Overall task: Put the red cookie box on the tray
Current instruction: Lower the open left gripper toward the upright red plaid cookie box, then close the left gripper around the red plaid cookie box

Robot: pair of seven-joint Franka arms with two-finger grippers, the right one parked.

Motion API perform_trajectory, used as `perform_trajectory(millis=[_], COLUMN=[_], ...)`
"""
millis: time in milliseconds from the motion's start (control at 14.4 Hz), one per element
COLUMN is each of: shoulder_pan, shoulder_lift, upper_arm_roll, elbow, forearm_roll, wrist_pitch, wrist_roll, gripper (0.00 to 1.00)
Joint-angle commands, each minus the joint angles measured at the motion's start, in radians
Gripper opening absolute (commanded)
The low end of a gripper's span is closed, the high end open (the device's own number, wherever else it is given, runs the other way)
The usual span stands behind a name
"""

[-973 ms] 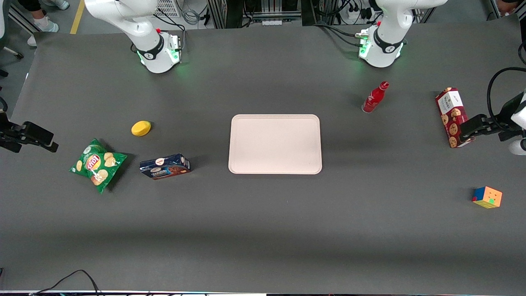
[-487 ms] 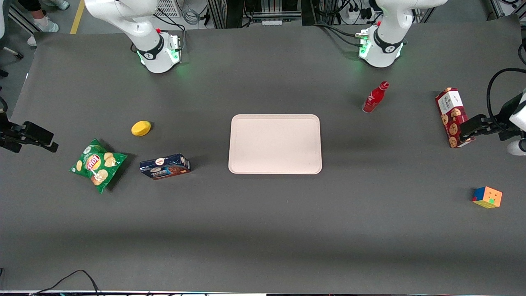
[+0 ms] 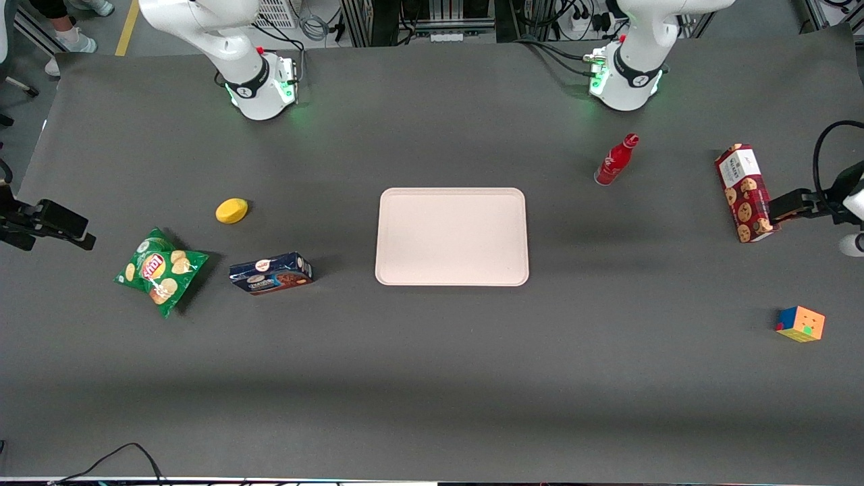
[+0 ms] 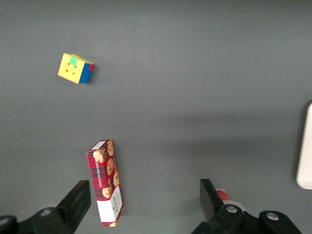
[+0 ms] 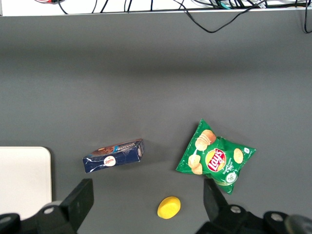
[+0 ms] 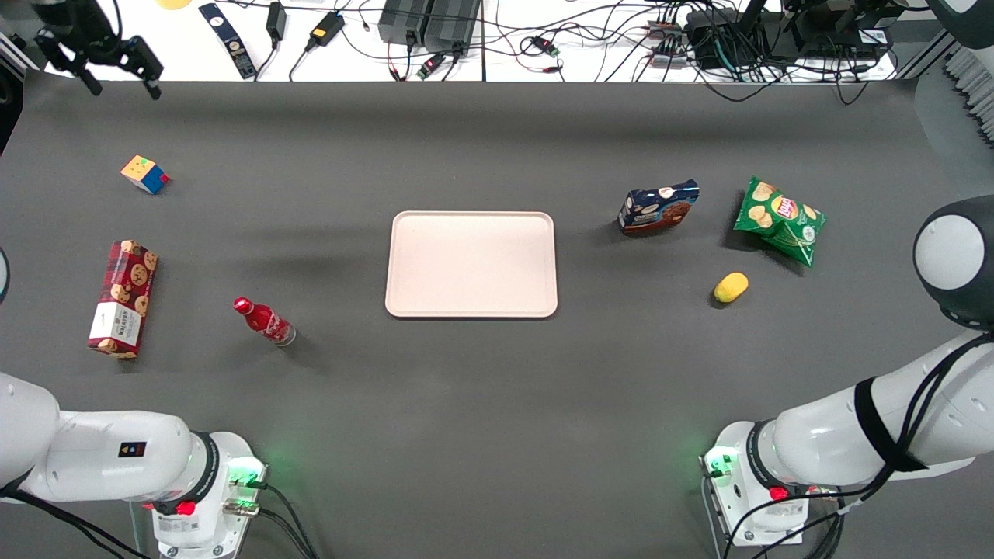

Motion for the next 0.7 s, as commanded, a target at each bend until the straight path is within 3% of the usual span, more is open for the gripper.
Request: perform_trajectory(millis=[0,348,626], shoulder_pan=[0.001,0.005,0.005], shoulder_lift=[-0.100,-0.275,-0.267], upper_arm_roll=[0.075,0.178,0.258], elbow=[-0.192,-0.580,-0.714], forearm_roll=[0.012,0.012,0.012], wrist_pitch=[0.106,0.373,0.531], wrist_roll=[0.121,0.212,0.346], gripper=[1.00,1.00,1.00])
